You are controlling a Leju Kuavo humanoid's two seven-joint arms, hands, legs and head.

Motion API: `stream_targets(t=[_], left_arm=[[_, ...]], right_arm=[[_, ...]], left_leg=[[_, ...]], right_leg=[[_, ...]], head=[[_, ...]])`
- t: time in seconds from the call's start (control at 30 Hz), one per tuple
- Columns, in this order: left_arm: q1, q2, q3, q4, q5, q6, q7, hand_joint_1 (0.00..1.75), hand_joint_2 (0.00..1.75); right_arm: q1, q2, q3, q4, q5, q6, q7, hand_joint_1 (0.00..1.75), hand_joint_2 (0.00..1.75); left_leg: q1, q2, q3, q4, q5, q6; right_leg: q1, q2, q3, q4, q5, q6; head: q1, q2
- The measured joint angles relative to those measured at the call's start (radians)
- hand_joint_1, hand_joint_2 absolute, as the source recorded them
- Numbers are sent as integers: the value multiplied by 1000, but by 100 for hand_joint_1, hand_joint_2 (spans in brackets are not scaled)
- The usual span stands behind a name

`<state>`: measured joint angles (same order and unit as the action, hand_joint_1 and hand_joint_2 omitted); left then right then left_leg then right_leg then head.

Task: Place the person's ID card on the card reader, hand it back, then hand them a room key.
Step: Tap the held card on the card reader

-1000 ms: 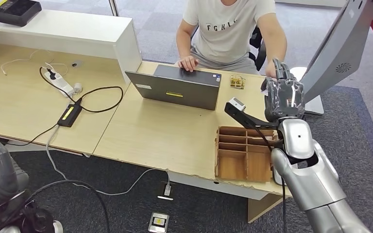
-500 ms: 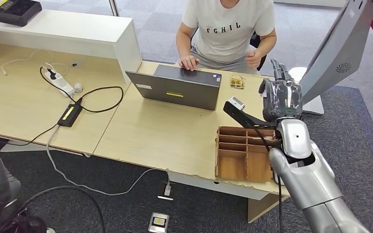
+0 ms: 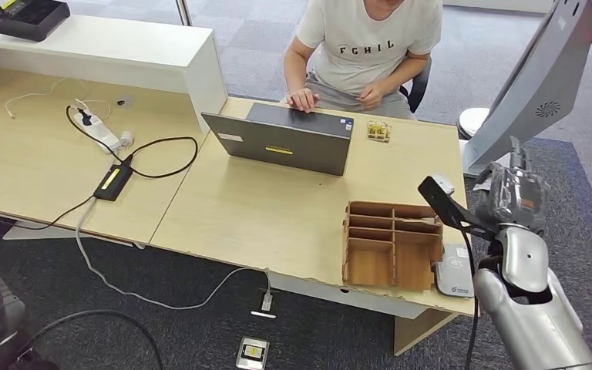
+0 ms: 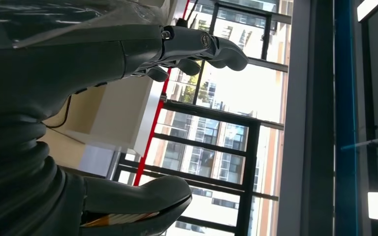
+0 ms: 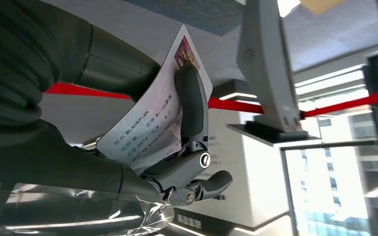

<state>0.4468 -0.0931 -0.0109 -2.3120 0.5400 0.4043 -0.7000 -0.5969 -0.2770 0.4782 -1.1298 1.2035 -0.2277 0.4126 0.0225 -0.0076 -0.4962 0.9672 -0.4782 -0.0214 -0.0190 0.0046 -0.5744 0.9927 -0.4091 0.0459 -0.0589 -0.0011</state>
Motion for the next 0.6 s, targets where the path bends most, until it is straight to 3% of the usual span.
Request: stream_targets(t=[0.2,0.6], left_arm=[[11,-34,40,7,10,-72,0,0,175],[11,-63,64,12,11,-76,0,0,175]], right_arm=[[130,-90,-92,-67,-37,-1,27,175,175],[177,-141,-149,-123,-36,1,29,175,175]], left_leg=[[0,4,-1,0,-2,0],[0,3,0,0,-1,0]], right_leg=[[-1,4,0,0,0,0],[-1,4,0,0,0,0]], head=[[0,0],[0,0]])
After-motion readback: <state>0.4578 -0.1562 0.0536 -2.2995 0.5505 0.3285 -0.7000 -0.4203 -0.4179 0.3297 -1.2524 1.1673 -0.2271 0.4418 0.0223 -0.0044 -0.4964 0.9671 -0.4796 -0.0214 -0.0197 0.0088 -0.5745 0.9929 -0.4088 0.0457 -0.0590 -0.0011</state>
